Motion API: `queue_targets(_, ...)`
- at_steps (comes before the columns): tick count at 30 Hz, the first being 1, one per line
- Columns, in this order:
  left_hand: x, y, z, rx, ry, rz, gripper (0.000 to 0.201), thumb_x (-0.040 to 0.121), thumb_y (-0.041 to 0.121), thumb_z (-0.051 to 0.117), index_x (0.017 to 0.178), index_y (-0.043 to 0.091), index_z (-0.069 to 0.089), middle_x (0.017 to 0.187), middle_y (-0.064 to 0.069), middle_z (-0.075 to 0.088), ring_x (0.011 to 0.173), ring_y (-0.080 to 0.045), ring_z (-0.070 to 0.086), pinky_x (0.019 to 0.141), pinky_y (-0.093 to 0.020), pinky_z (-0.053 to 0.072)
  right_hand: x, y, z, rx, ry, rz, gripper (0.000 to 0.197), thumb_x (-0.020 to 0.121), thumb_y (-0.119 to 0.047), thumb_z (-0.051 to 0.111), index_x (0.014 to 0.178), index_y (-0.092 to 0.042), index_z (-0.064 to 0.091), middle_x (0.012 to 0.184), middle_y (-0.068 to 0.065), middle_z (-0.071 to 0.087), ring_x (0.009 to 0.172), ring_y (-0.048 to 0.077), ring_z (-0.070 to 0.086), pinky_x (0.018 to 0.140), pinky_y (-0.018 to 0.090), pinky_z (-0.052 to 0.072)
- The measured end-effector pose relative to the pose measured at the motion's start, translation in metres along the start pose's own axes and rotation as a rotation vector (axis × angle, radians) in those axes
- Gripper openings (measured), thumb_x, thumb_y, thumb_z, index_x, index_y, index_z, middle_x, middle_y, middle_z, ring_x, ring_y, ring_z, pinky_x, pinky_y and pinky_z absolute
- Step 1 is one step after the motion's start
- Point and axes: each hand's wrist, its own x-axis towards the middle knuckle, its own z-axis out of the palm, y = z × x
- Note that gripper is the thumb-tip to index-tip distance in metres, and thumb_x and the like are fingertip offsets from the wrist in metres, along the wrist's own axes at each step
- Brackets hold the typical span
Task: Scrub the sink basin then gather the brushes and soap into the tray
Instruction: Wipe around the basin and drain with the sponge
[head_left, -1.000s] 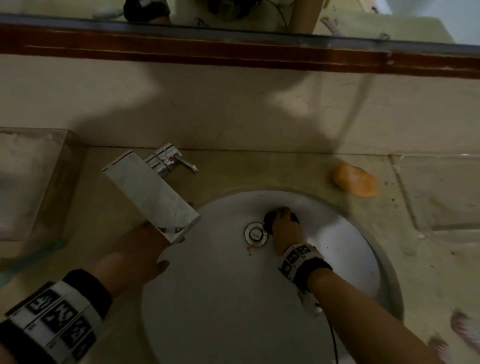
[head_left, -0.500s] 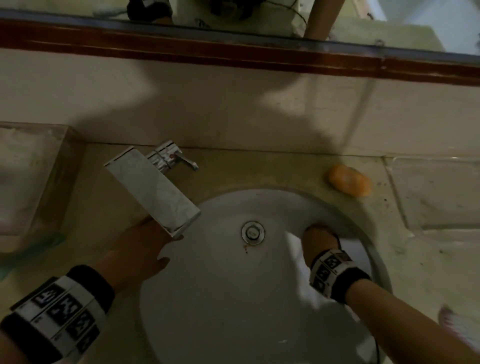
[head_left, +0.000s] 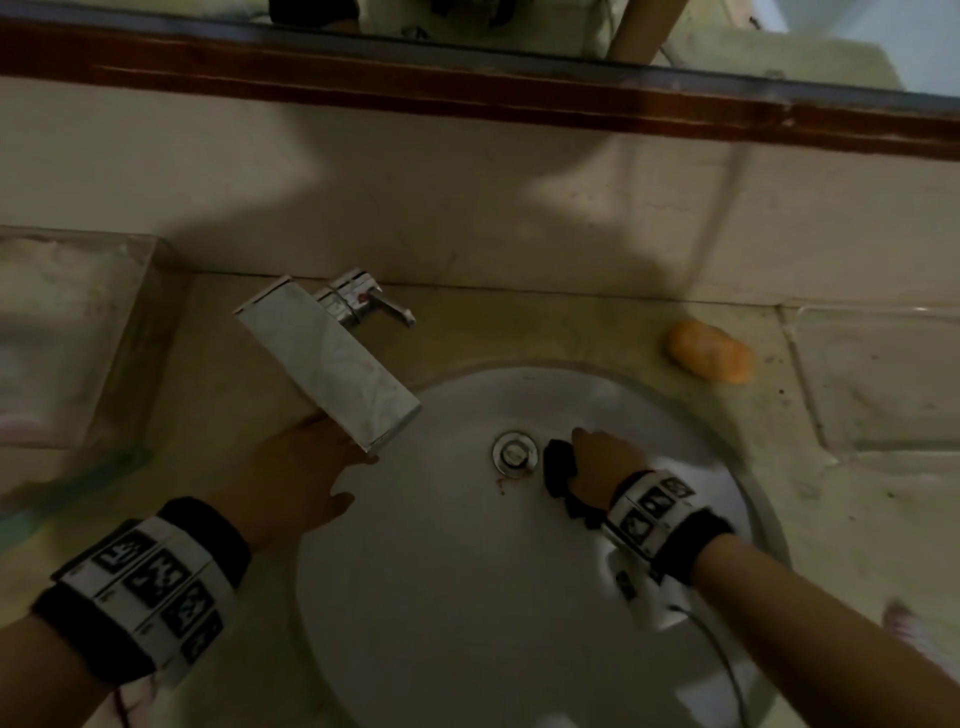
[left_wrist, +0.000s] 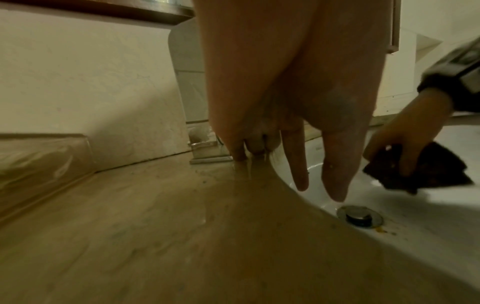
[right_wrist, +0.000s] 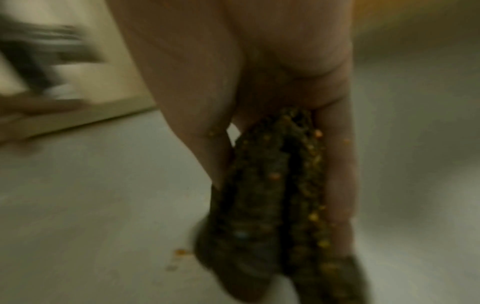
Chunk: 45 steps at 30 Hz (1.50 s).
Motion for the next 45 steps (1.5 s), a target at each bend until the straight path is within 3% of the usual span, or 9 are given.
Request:
queue_targets(4,-0.001,0.005,0.001,0.058,-0.036,0.023,0.048,0.095,0.037,0.05,0.141,0.031,0.035,0.157,-0.004,0.021,0.144,-0.018,0.026,0.116,-0.024,0.022,-0.031,0.025,-0.007,-0.503,0.155,-0.074,0.033,0.097,-0.021,0.048,0.127,-0.01,0.047,0.131,0.014,0.041,0.112,0.034,0.052,0.085,0.039,0.049)
queue_targets(10,-0.001,0.006,0.0,0.046,-0.093,0.007,0.051,0.097,0.036,0.044,0.145,0.027,0.031,0.159,0.004,0.009,0.146,-0.011,0.013,0.116,-0.019,0.015,-0.047,0.055,0.023,-0.967,-0.122,-0.008,0.038,0.098,-0.003,0.037,0.135,0.004,0.043,0.139,0.026,0.037,0.125,0.045,0.042,0.092,0.046,0.049)
queue_targets(13,-0.004,0.007,-0.003,-0.001,-0.086,0.009,0.05,0.096,0.032,0.049,0.143,0.023,0.036,0.159,0.003,0.009,0.146,-0.012,0.014,0.116,-0.019,0.016,-0.057,0.069,0.05,-0.758,-0.276,-0.029,0.039,0.097,-0.018,0.046,0.134,-0.005,0.048,0.143,0.018,0.043,0.132,0.037,0.041,0.11,0.047,0.036)
queue_targets(20,-0.004,0.006,-0.001,-0.013,-0.049,0.026,0.049,0.094,0.032,0.052,0.141,0.023,0.04,0.158,0.002,0.015,0.145,-0.013,0.017,0.115,-0.019,0.016,-0.094,0.004,0.082,-0.175,-0.627,-0.223,0.078,0.073,-0.051,0.06,0.134,-0.004,0.042,0.136,0.019,0.052,0.123,0.034,0.052,0.103,0.041,0.044)
queue_targets(23,-0.002,0.004,-0.001,-0.008,-0.063,0.025,0.05,0.095,0.032,0.051,0.142,0.025,0.037,0.158,0.004,0.014,0.145,-0.014,0.015,0.114,-0.018,0.015,-0.093,-0.048,0.089,0.047,-0.524,-0.405,0.095,0.049,-0.06,0.054,0.124,-0.002,0.048,0.127,0.021,0.057,0.115,0.032,0.057,0.094,0.038,0.046)
queue_targets(27,-0.001,0.001,-0.002,-0.031,-0.074,0.027,0.049,0.095,0.032,0.05,0.142,0.025,0.037,0.159,0.001,0.013,0.146,-0.014,0.014,0.115,-0.018,0.014,-0.088,-0.076,0.063,0.154,-0.38,-0.523,0.046,0.087,-0.026,0.065,0.122,-0.001,0.048,0.124,0.02,0.054,0.113,0.033,0.055,0.092,0.038,0.045)
queue_targets(34,-0.002,0.003,-0.002,-0.021,-0.068,0.042,0.051,0.097,0.033,0.047,0.144,0.026,0.032,0.16,0.003,0.007,0.147,-0.011,0.009,0.115,-0.017,0.005,-0.11,-0.073,0.081,-0.222,-0.409,-0.851,0.055,0.091,-0.025,0.059,0.138,-0.008,0.036,0.132,0.022,0.046,0.12,0.039,0.049,0.104,0.053,0.035)
queue_targets(38,0.0,0.001,0.003,-0.009,-0.058,0.038,0.051,0.096,0.034,0.048,0.144,0.027,0.033,0.16,0.003,0.006,0.147,-0.011,0.008,0.115,-0.018,0.002,-0.085,-0.085,0.101,-0.266,-0.462,-0.772,0.063,0.091,-0.016,0.059,0.144,-0.008,0.027,0.141,0.022,0.034,0.119,0.043,0.048,0.103,0.053,0.04)
queue_targets(45,0.003,-0.002,0.006,-0.009,-0.029,0.079,0.05,0.096,0.032,0.048,0.144,0.024,0.035,0.16,0.002,0.008,0.147,-0.01,0.009,0.115,-0.014,0.0,0.013,-0.084,0.066,-0.07,0.091,-0.405,0.038,0.098,-0.026,0.044,0.125,-0.001,0.052,0.122,0.027,0.055,0.109,0.041,0.057,0.092,0.044,0.051)
